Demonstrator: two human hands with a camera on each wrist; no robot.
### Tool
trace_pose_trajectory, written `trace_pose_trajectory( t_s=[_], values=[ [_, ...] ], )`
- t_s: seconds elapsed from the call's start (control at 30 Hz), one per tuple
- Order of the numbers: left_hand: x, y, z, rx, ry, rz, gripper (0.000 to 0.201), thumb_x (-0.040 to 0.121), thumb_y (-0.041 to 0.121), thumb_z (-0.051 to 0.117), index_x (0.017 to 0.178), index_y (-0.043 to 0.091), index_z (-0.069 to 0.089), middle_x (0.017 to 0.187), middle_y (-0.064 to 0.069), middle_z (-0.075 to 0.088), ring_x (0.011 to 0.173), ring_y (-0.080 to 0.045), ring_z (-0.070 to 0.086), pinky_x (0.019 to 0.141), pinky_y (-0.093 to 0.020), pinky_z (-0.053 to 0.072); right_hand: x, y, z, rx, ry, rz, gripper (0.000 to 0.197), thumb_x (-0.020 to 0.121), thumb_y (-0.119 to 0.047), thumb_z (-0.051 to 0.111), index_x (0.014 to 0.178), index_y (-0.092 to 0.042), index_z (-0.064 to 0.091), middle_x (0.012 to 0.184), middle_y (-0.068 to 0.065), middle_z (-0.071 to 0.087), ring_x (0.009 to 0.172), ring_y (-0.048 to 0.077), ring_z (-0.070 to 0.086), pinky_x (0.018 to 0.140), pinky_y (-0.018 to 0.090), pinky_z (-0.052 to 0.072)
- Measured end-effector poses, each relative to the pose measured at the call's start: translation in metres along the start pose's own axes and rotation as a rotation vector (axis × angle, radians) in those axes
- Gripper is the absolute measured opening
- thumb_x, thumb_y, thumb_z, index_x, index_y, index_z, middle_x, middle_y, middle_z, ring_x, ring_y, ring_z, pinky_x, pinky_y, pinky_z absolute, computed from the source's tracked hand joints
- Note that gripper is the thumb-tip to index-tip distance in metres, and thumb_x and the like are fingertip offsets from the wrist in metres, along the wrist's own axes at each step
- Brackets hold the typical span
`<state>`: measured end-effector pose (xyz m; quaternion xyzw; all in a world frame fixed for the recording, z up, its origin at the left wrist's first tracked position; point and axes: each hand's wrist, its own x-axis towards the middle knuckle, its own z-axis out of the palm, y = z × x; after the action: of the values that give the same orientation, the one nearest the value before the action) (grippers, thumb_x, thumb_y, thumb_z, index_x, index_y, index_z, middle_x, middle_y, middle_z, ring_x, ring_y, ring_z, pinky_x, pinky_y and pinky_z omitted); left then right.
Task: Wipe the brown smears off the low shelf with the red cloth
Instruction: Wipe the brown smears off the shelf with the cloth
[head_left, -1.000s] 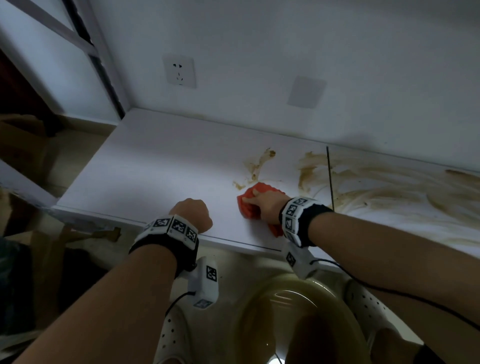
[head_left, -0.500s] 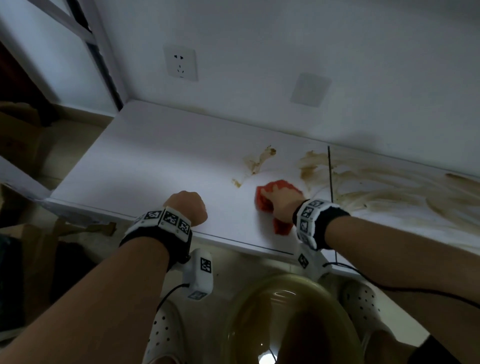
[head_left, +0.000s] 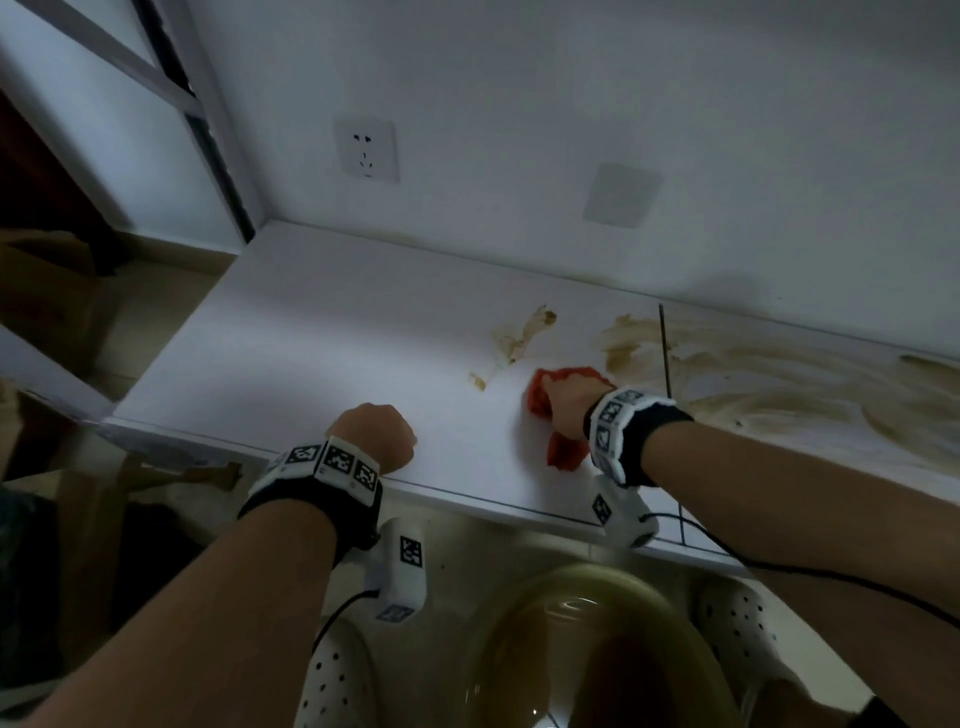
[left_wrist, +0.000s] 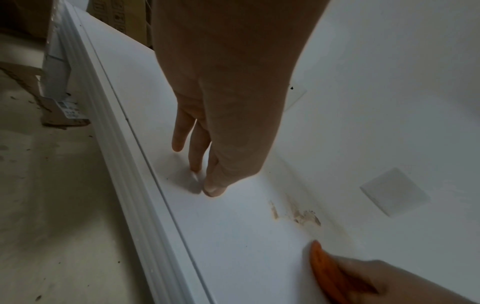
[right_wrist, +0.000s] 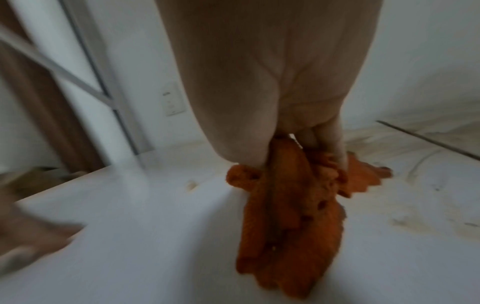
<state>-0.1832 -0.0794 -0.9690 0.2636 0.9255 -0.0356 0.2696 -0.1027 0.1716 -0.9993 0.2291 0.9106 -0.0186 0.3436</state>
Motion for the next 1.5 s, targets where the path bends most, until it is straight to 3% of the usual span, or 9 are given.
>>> trace_pose_trajectory(
  t_s=[0.17,0.47,0.57,0.73,1.03,1.17,1.3,1.37,1.5],
  values=[
    [0.001,0.000,-0.004,-0.009,-0.035,0.007,0.042,0.096,0.034,0.040,0.127,0.013,0.059,0.136,-0.005,0.055,0.124,-0.024,0.052,0.106,-0.033,0.041,-0.076,-0.057,-0.010,0.051,0.086,-0.186,0.023,0.079,-0.016,0.070,0.094,-0.028,0.058,0.109,-0.004,0.059,0.095,0.013,0.058,0.080,0.023,0.047],
    [-0.012,0.002,-0.007,0.005,-0.038,0.052,0.041,0.101,0.030,0.033,0.133,0.014,0.053,0.140,-0.007,0.050,0.129,-0.025,0.047,0.107,-0.033,0.036,-0.034,-0.041,-0.029,0.040,0.093,-0.195,0.022,0.081,-0.013,0.064,0.068,-0.026,0.051,0.086,-0.006,0.063,0.084,0.016,0.065,0.087,0.031,0.054],
    [-0.009,0.001,-0.007,-0.001,-0.037,0.041,0.041,0.101,0.030,0.034,0.128,0.011,0.057,0.135,-0.007,0.055,0.124,-0.025,0.051,0.106,-0.033,0.040,-0.052,-0.030,-0.034,-0.146,-0.034,-0.248,0.005,0.084,-0.023,0.067,0.084,-0.018,0.066,0.083,-0.003,0.072,0.089,0.016,0.068,0.082,0.026,0.051],
    [0.002,0.002,-0.008,0.013,-0.069,0.032,0.039,0.095,0.029,0.040,0.122,0.015,0.063,0.129,-0.004,0.060,0.119,-0.023,0.056,0.103,-0.034,0.045,-0.071,-0.050,-0.023,-0.120,0.007,-0.290,0.029,0.090,-0.019,0.051,0.118,-0.019,0.060,0.123,0.004,0.059,0.109,0.025,0.058,0.090,0.032,0.048],
    [0.005,0.003,-0.008,0.056,-0.054,0.043,0.037,0.092,0.030,0.038,0.113,0.014,0.065,0.122,-0.004,0.062,0.113,-0.024,0.058,0.093,-0.032,0.046,-0.046,-0.088,-0.042,0.151,0.162,-0.352,0.026,0.092,-0.021,0.051,0.116,-0.021,0.061,0.124,0.005,0.055,0.116,0.026,0.054,0.099,0.033,0.043],
    [0.009,0.000,-0.009,0.015,-0.070,0.039,0.037,0.091,0.030,0.043,0.116,0.015,0.066,0.124,-0.004,0.063,0.115,-0.024,0.057,0.098,-0.033,0.047,-0.033,-0.061,-0.039,0.235,0.130,-0.224,0.029,0.069,-0.008,0.073,0.083,-0.030,0.059,0.105,0.003,0.066,0.093,0.020,0.064,0.084,0.029,0.051],
    [0.014,-0.006,-0.012,0.002,-0.105,0.079,0.037,0.093,0.033,0.044,0.122,0.023,0.064,0.133,0.002,0.058,0.122,-0.021,0.053,0.105,-0.034,0.043,-0.052,-0.038,-0.030,0.206,0.045,-0.200,0.055,0.084,-0.015,0.067,0.135,-0.015,0.048,0.129,0.007,0.055,0.112,0.023,0.060,0.083,0.019,0.047],
    [0.015,-0.008,-0.018,0.010,-0.122,0.105,0.039,0.096,0.033,0.042,0.130,0.021,0.058,0.139,0.001,0.052,0.129,-0.021,0.047,0.110,-0.034,0.038,-0.063,-0.041,-0.025,0.199,0.006,-0.245,0.057,0.089,-0.017,0.062,0.142,-0.018,0.040,0.135,0.007,0.051,0.115,0.022,0.059,0.095,0.025,0.048],
    [0.017,-0.007,-0.031,0.000,-0.052,0.157,0.040,0.101,0.023,0.033,0.134,0.017,0.055,0.143,-0.002,0.047,0.132,-0.021,0.045,0.111,-0.031,0.036,-0.060,-0.069,-0.018,0.104,0.002,-0.352,0.049,0.101,-0.024,0.035,0.149,-0.028,0.026,0.157,0.004,0.019,0.140,0.026,0.029,0.114,0.033,0.022]
  ],
)
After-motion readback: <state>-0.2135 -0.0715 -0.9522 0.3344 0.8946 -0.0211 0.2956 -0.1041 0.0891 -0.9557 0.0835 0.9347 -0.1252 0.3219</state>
